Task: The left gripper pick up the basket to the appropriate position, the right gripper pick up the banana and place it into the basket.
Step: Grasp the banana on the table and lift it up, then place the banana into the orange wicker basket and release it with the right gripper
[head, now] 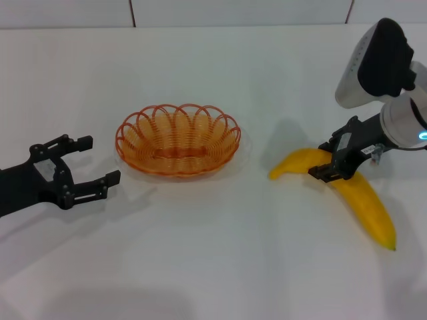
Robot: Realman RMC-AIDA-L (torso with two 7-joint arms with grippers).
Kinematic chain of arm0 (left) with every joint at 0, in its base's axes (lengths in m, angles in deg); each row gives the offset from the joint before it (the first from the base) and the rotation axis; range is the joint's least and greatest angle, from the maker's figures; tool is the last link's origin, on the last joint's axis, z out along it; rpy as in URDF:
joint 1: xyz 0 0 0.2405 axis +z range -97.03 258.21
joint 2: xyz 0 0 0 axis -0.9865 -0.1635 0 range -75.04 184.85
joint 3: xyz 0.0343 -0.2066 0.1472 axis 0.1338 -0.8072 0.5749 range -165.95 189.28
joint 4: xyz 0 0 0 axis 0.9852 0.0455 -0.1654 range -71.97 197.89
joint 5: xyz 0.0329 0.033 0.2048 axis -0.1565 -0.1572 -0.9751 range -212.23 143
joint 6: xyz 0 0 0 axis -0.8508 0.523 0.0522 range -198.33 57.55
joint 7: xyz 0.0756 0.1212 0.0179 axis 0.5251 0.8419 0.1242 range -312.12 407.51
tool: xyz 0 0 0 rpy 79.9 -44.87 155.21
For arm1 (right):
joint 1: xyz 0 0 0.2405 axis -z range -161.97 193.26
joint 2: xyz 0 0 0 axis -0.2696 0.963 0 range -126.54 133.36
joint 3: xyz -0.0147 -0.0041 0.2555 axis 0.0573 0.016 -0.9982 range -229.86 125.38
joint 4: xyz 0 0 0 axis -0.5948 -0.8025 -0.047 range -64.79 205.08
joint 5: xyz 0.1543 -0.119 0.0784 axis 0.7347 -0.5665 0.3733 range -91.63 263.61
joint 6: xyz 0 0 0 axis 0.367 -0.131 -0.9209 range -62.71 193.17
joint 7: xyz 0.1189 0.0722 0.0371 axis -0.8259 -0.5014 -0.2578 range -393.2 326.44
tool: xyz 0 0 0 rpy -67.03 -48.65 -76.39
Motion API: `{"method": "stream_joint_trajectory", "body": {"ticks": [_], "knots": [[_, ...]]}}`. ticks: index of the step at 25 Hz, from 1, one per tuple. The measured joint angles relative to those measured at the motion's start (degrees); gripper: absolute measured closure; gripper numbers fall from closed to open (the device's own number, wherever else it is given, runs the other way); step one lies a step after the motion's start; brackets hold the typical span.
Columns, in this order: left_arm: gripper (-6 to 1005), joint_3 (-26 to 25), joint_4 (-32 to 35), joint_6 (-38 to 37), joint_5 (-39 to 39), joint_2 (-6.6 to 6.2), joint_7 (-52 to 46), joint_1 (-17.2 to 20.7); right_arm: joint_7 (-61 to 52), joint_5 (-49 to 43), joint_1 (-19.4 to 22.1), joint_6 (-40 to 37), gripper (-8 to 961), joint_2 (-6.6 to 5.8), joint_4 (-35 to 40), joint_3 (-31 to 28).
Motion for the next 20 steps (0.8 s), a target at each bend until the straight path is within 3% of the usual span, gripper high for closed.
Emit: {"method": "stream_joint_trajectory", "body": {"ticks": [5,12,20], "knots": [[105,0.0,-0.1,0.0,0.0,0.00,0.0,0.0,0.0,0.3,0.5,0.0,447,0.09,2.2,0.0],[105,-0.1,-0.2,0.0,0.0,0.00,0.1,0.1,1.0,5.4,1.7,0.0,438,0.00,9.9,0.2],[105,0.4,-0.2,0.1,0.0,0.08,0.3,-0.6,3.9,9.4,-2.6,0.9,428,0.08,11.5,2.3]]}}
